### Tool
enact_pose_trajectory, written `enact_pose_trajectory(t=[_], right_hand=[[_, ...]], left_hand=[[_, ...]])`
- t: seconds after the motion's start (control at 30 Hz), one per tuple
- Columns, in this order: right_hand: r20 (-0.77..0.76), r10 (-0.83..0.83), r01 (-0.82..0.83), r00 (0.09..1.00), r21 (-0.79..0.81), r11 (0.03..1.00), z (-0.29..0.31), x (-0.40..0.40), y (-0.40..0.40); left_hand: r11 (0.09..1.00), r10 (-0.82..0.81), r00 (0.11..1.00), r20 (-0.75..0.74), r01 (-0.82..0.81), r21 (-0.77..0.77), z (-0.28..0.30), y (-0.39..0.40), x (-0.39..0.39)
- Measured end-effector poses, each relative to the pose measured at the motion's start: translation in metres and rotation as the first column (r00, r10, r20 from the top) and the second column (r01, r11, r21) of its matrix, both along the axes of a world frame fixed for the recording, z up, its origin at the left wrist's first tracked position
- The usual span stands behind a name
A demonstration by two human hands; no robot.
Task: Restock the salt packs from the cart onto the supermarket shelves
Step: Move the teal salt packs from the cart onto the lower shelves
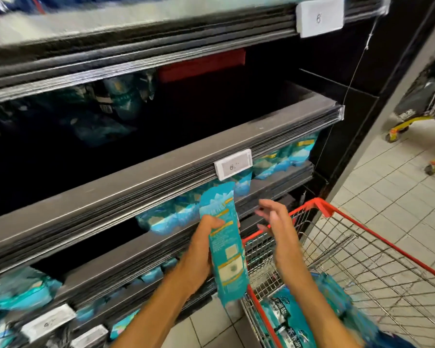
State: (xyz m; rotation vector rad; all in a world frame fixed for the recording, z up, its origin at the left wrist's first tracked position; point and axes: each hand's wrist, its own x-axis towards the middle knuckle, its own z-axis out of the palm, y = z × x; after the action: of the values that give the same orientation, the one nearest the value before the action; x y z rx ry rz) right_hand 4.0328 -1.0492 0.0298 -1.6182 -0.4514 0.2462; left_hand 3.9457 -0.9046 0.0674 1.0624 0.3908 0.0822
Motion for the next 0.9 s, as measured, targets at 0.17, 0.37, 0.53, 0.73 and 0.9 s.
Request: enact_pose_trajectory(t=[0.17, 0.37, 0.53, 0.73, 0.9], right_hand=[[0.311, 0.202, -0.159, 0.929, -0.157, 0.975, 0.05, -0.05, -0.023], [0.355, -0.194, 0.234, 0.915, -0.076, 0.969, 0.085, -0.022, -0.003], [0.209, -0.132, 0.121, 0.969, 0.067, 0.99, 0.115, 0.045, -0.012], [0.031, 0.081, -0.085, 0.996, 0.169, 0.982, 0.141, 0.13, -0.019], [0.009, -0.019, 0.018, 1.0, 0.098, 0.995, 0.15, 0.194, -0.012]], left_hand=[[0.97, 0.112, 0.994, 0.018, -0.113, 0.214, 0.054, -0.027, 0.045], [0.686, 0.065, 0.987, 0.147, -0.152, 0.712, 0.112, -0.062, 0.088], [0.513, -0.279, 0.957, 0.075, 0.083, 0.854, 0.135, -0.023, 0.118], [0.653, -0.417, 0.908, -0.036, 0.326, 0.684, 0.136, 0.017, 0.186], [0.723, -0.24, 0.969, -0.055, 0.216, 0.656, 0.137, 0.017, 0.248]])
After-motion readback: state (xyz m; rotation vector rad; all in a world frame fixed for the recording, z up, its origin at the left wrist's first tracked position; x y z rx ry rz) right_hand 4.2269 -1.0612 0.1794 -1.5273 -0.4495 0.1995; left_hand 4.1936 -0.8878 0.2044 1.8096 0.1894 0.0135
